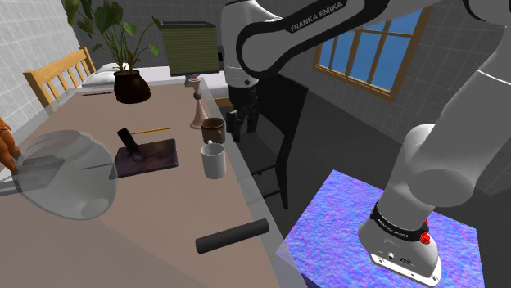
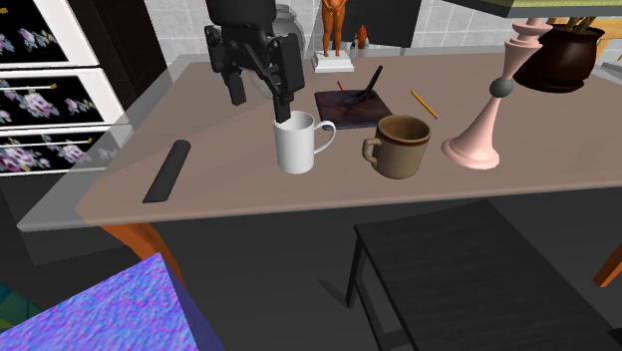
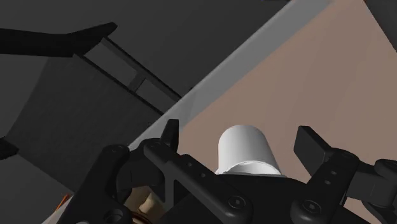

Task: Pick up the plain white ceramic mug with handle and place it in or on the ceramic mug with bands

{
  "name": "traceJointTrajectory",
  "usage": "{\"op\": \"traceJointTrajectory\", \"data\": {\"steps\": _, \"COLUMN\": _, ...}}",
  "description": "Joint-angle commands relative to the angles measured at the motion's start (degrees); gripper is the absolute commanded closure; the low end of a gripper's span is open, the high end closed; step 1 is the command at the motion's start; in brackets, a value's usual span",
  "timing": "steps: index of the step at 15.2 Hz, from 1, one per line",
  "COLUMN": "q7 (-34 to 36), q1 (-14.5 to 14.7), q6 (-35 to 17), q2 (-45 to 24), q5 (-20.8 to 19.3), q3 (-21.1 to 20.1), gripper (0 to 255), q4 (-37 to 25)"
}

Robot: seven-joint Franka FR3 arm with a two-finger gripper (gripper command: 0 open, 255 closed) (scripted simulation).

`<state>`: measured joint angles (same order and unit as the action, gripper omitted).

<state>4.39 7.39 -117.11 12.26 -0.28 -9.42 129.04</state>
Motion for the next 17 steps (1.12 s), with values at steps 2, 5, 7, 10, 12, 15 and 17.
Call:
{"op": "traceJointTrajectory", "data": {"steps": 2, "q7": 0.9, "q1": 0.78, "q6": -3.4, "q2": -6.08, "q5": -0.74, "q3": -1.32, "gripper": 0, "q4": -3.36}}
{"op": "traceJointTrajectory", "data": {"steps": 5, "q7": 1.77, "q1": 1.59, "q6": -6.0, "q2": -11.98, "q5": -1.87, "q3": -2.4, "gripper": 0, "q4": -7.25}}
{"op": "traceJointTrajectory", "data": {"steps": 7, "q7": 2.39, "q1": 2.23, "q6": -7.42, "q2": -15.94, "q5": -2.82, "q3": -3.0, "gripper": 0, "q4": -10.15}}
{"op": "traceJointTrajectory", "data": {"steps": 10, "q7": 3.14, "q1": 3.14, "q6": -8.79, "q2": -20.76, "q5": -4.12, "q3": -3.58, "gripper": 0, "q4": -14.0}}
{"op": "traceJointTrajectory", "data": {"steps": 12, "q7": 3.32, "q1": 3.18, "q6": -10.17, "q2": -21.54, "q5": -4.4, "q3": -3.5, "gripper": 0, "q4": -13.39}}
{"op": "traceJointTrajectory", "data": {"steps": 15, "q7": 3.63, "q1": 3.23, "q6": -12.2, "q2": -22.8, "q5": -4.86, "q3": -3.39, "gripper": 0, "q4": -12.57}}
{"op": "traceJointTrajectory", "data": {"steps": 17, "q7": 3.92, "q1": 3.29, "q6": -13.93, "q2": -23.95, "q5": -5.29, "q3": -3.27, "gripper": 0, "q4": -11.96}}
